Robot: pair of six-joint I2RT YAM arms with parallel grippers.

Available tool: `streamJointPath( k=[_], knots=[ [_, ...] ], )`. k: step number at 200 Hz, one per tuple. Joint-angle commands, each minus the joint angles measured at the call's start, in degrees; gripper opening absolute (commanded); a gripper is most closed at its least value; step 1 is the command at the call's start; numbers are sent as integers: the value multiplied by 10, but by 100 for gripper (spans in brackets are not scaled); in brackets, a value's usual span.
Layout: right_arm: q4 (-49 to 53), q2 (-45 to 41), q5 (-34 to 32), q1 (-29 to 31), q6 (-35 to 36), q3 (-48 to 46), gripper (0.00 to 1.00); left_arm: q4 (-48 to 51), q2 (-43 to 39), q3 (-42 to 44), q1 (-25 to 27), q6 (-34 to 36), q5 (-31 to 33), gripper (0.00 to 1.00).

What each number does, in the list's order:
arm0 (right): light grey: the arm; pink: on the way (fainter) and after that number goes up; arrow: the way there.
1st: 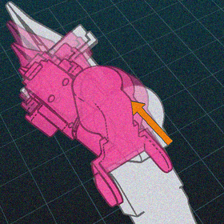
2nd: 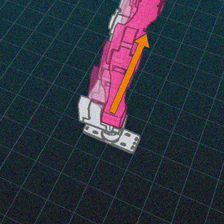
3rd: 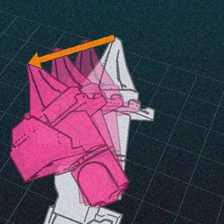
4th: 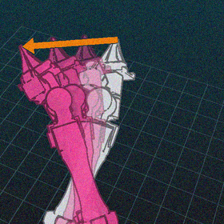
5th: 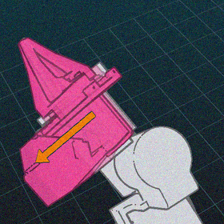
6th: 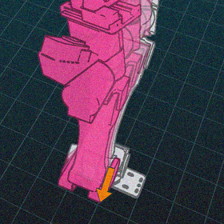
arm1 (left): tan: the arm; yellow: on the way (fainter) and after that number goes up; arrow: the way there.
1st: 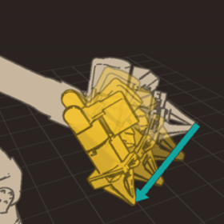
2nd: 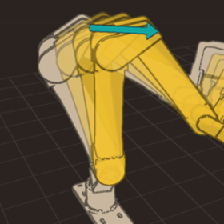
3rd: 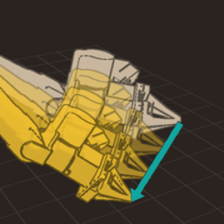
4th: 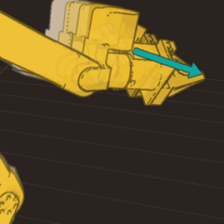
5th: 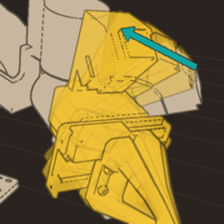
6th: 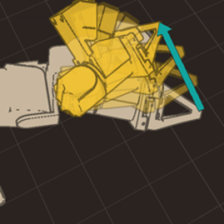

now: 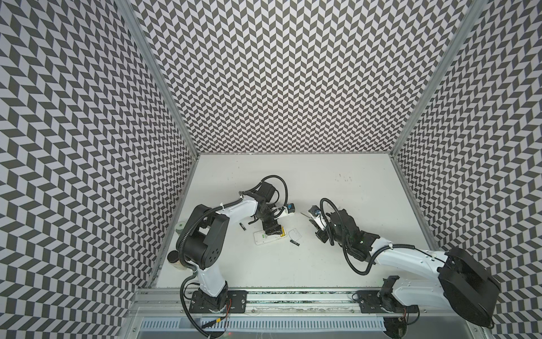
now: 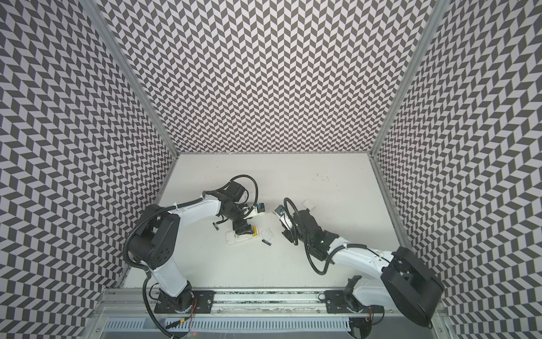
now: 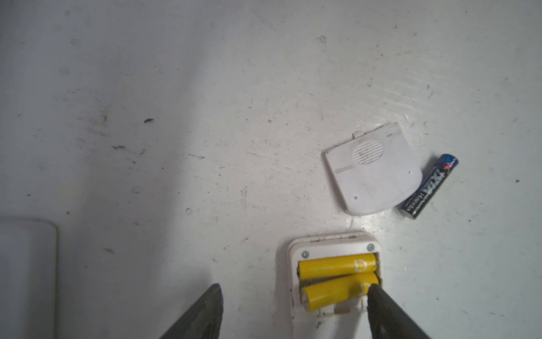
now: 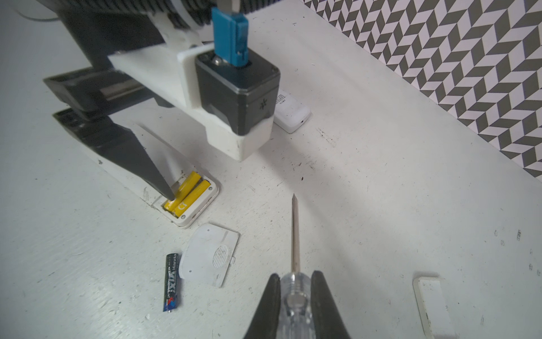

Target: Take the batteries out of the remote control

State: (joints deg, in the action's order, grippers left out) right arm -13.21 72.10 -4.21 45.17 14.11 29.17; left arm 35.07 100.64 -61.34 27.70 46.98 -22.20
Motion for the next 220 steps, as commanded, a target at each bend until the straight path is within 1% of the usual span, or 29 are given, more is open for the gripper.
streamJointPath(
  k=[1, 28, 57, 74, 91, 108, 127, 149, 160, 171, 173, 184, 220],
  knots=[
    [-23, 0, 4, -3, 2, 5, 0, 2, -13, -7, -1, -5, -13, 78],
    [-21, 4, 6, -4, 3, 9, 0, -6, -5, 6, 13, -3, -7, 79],
    [-23, 0, 5, -3, 5, 5, 0, -7, -4, 10, 13, -10, -22, 80],
    [-22, 3, 6, -4, 4, 8, 0, -13, -2, 19, 16, -9, -6, 78],
    [-24, 1, 3, -3, 4, 4, 0, -20, -1, 30, 13, -5, 13, 73],
    [-23, 3, 7, -4, 5, 7, 0, -28, 0, 39, 14, -2, 32, 71],
    [-22, 1, 3, -4, 6, 7, 0, -22, -1, 35, 15, -5, 29, 67],
    [-27, 4, 4, -5, 9, 7, 0, -30, 3, 39, 13, -6, 26, 59],
    [-24, 6, 6, -5, 7, 10, 0, -28, 5, 39, 16, -5, 31, 57],
    [-24, 6, 4, -5, 7, 9, 0, -23, 3, 34, 17, -5, 30, 52],
    [-23, 5, 3, -5, 7, 9, 0, -22, 2, 33, 16, -5, 28, 50],
    [-27, 4, 3, -6, 7, 6, 0, -21, 1, 31, 11, -5, 27, 44],
    [-23, 5, 2, -7, 7, 8, 0, -9, -5, 20, 12, -3, 39, 40]
  ],
)
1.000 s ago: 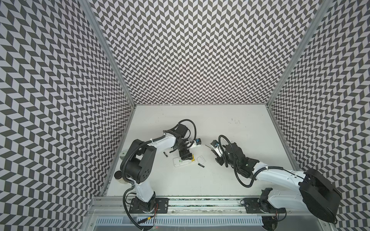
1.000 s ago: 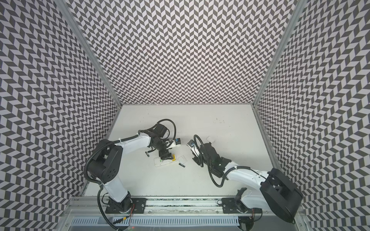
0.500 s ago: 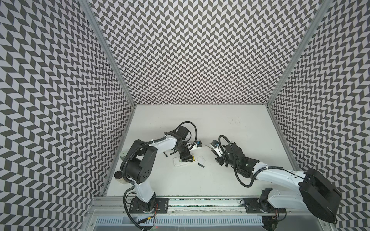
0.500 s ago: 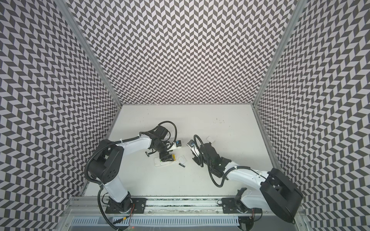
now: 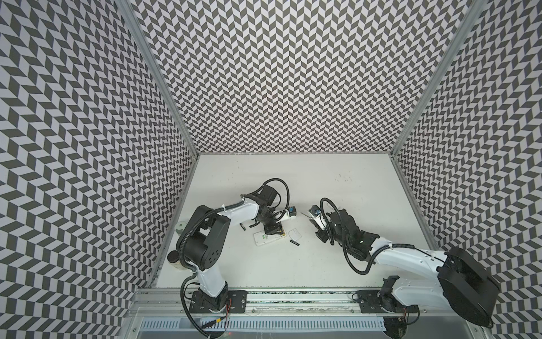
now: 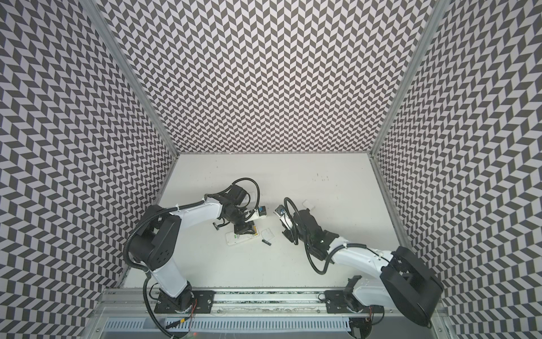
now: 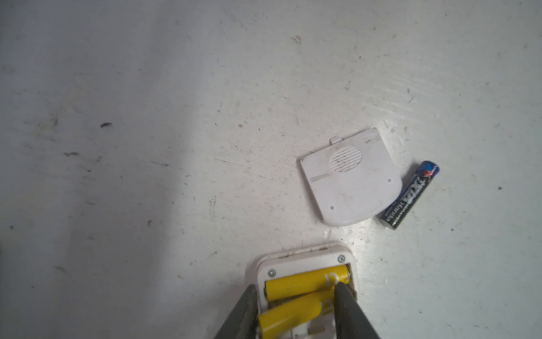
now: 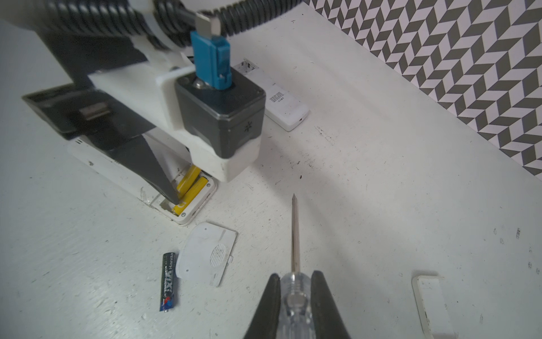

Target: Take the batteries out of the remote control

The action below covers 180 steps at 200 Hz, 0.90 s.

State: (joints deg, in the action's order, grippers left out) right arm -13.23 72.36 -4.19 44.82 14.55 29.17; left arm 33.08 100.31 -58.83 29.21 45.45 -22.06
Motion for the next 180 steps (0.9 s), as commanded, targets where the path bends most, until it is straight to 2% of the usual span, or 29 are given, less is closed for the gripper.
streamJointPath(
  k=[1, 13, 29, 54, 122, 134, 157, 180],
  knots=[
    [-23, 3, 2, -3, 2, 8, 0, 12, -2, -6, -3, 12, 37, 40],
    [-24, 3, 4, -4, 4, 8, 0, 15, -4, -10, -6, 13, 36, 34],
    [-24, 6, 3, -4, 4, 10, 0, 18, -5, -16, -5, 15, 42, 32],
    [-24, 3, 2, -4, 4, 8, 0, 33, -12, -32, -6, 13, 36, 21],
    [-21, 6, -2, -5, 4, 10, 0, 48, -31, -39, -5, 8, 6, 12],
    [-21, 4, -2, -5, 4, 10, 0, 49, -36, -38, -6, 7, 6, 13],
    [-20, 6, 1, -5, 6, 10, 0, 42, -42, -31, -11, 8, 20, 19],
    [-18, 2, -2, -5, 4, 10, 0, 54, -48, -46, -12, 9, 20, 33]
  ],
)
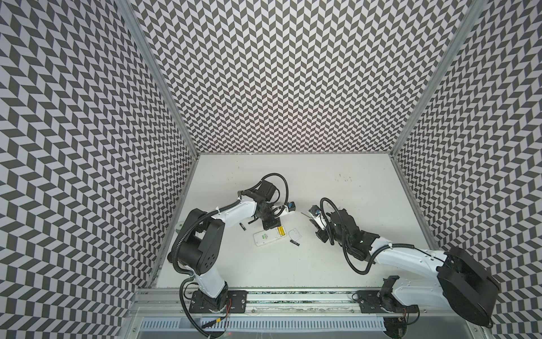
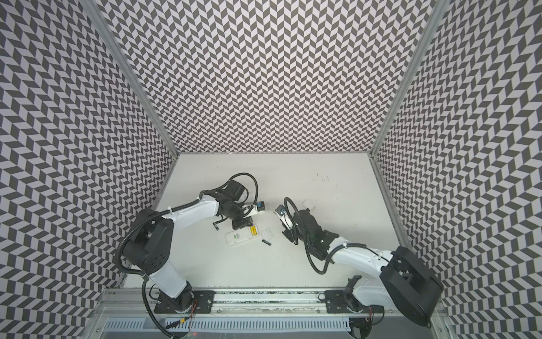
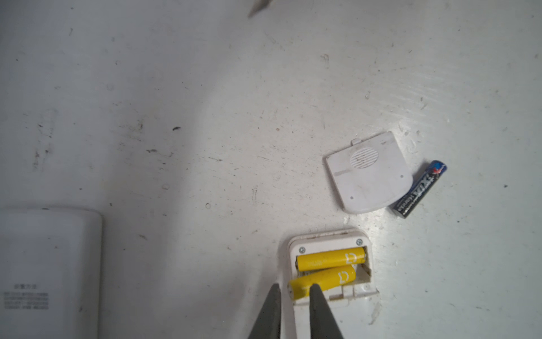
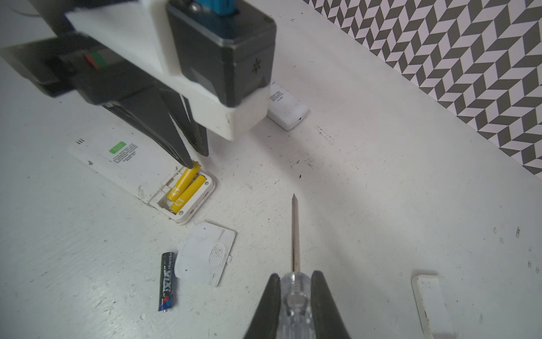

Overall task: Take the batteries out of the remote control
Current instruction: 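Pull the yellow battery up out of the compartment with the left gripper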

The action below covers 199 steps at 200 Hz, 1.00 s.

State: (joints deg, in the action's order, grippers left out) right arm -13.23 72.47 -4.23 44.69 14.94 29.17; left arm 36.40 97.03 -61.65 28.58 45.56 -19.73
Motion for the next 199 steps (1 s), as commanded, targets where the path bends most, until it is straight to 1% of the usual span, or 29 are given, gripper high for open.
streamJointPath(
  k=[1, 15, 33, 58, 84, 108, 121, 176, 199],
  knots=[
    [-18, 0, -2, -4, 0, 10, 0, 22, -15, -19, -5, 8, -4, 34],
    [-23, -1, -1, -4, 1, 5, 0, 34, -12, -36, -10, 20, -3, 39],
    [-16, 4, 4, -4, 3, 12, 0, 44, -8, -48, -8, 46, -14, 50],
    [-22, -3, 0, -4, 3, 5, 0, 50, 3, -52, -8, 46, -39, 60],
    [-18, 1, 6, -4, 1, 10, 0, 22, 14, -30, -6, 30, -36, 69],
    [-24, 0, 4, -4, 3, 6, 0, 5, 14, -16, -10, 9, -35, 74],
    [-21, 4, 10, -4, 4, 10, 0, -9, 16, 0, -7, 8, -22, 77],
    [-22, 9, 7, -4, 5, 12, 0, -34, 33, 19, -3, -4, -7, 78],
    [-26, 4, 4, -4, 6, 8, 0, -36, 36, 15, -5, -10, -6, 73]
  ],
)
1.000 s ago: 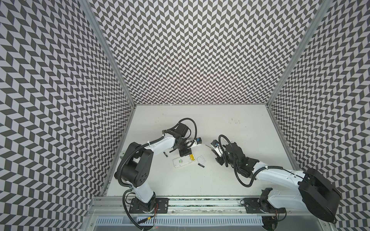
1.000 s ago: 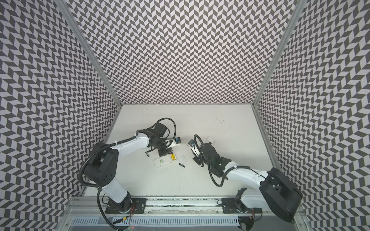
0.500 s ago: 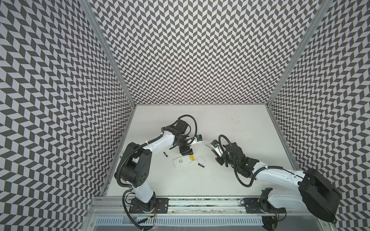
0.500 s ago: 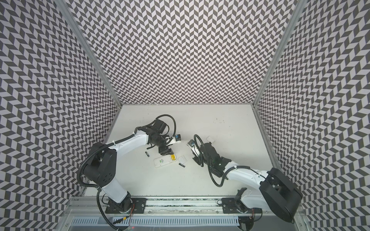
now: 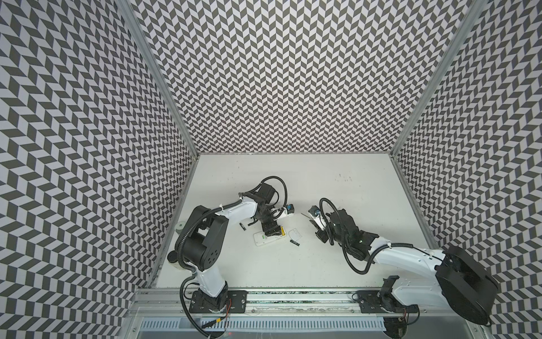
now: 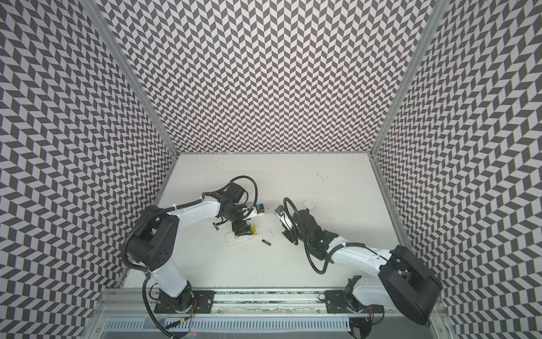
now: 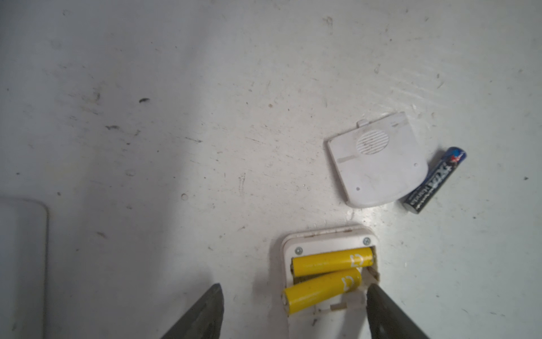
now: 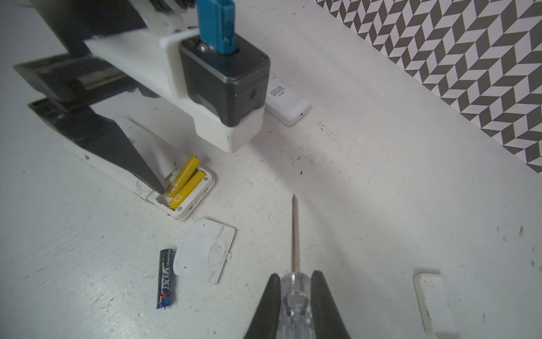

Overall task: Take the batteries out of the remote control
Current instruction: 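Pull the yellow battery up out of the compartment with the left gripper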

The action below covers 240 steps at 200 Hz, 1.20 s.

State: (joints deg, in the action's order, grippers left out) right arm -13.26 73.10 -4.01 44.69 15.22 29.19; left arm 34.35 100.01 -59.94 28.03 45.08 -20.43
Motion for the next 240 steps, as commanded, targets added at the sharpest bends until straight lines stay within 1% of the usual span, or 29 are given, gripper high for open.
streamJointPath(
  k=[1, 46, 76, 90, 116, 163, 187, 240],
  knots=[
    [-26, -2, 2, -4, 3, 8, 0, -16, 7, -2, 0, -5, 2, 73],
    [-26, 1, 2, -4, 4, 10, 0, -19, 22, -6, 7, -11, -13, 72],
    [-26, 1, 0, -5, 3, 9, 0, -14, 34, -8, 10, -10, 2, 68],
    [-29, -1, 1, -5, 4, 8, 0, -15, 33, -8, 7, -10, 0, 62],
    [-23, 6, 6, -5, 5, 14, 0, -13, 34, -6, 10, -5, 26, 54],
    [-21, 9, 5, -6, 7, 16, 0, 6, 29, -30, 9, -7, 19, 33],
    [-24, 7, 3, -7, 8, 13, 0, 16, 27, -41, 7, -11, 3, 26],
    [-17, 15, 6, -7, 12, 19, 0, 20, 24, -53, 7, -12, -5, 17]
  ],
)
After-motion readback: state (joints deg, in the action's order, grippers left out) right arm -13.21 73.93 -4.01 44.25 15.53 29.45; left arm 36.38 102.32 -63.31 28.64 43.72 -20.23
